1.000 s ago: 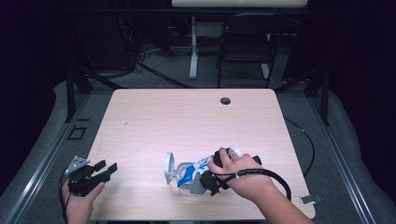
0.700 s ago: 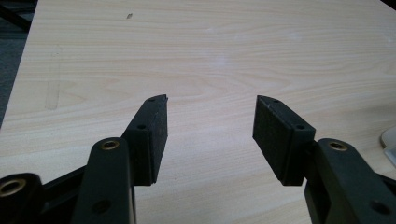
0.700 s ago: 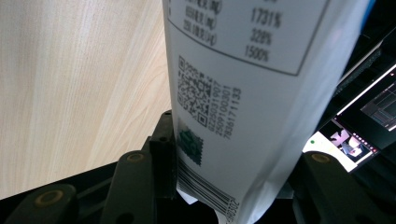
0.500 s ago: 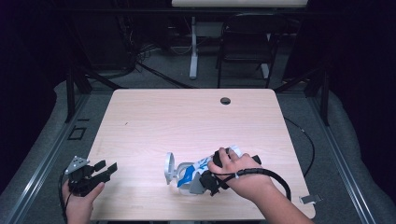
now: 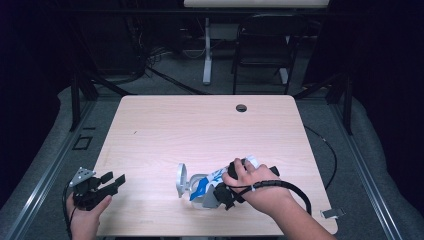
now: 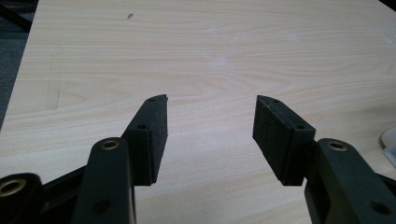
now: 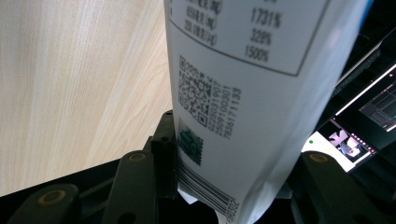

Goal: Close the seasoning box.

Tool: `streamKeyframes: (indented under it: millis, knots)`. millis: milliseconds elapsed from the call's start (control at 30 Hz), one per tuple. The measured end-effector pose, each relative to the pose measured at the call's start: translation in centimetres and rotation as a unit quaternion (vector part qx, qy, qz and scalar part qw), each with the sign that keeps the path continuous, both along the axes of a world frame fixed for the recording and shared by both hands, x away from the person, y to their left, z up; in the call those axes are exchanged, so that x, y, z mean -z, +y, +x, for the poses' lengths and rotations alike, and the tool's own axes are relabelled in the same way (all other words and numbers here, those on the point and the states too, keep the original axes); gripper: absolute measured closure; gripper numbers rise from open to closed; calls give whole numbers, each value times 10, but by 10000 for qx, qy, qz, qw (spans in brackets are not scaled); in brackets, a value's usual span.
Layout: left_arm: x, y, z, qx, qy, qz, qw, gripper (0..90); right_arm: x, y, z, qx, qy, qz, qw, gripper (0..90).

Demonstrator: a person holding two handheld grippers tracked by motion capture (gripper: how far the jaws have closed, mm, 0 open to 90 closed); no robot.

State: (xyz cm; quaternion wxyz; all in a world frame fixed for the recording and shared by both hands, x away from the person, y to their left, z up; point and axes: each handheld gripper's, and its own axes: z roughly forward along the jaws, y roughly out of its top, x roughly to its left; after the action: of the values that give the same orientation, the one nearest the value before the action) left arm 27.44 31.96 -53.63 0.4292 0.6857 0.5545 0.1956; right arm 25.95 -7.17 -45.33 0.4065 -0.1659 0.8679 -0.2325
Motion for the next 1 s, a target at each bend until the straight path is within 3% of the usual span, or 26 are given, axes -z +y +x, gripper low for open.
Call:
streamKeyframes:
  millis: [1000]
  knots:
    - [0,0,0,-10,-22,-15,10000,457,-2,2,0,-28,-31,-39,10000,582]
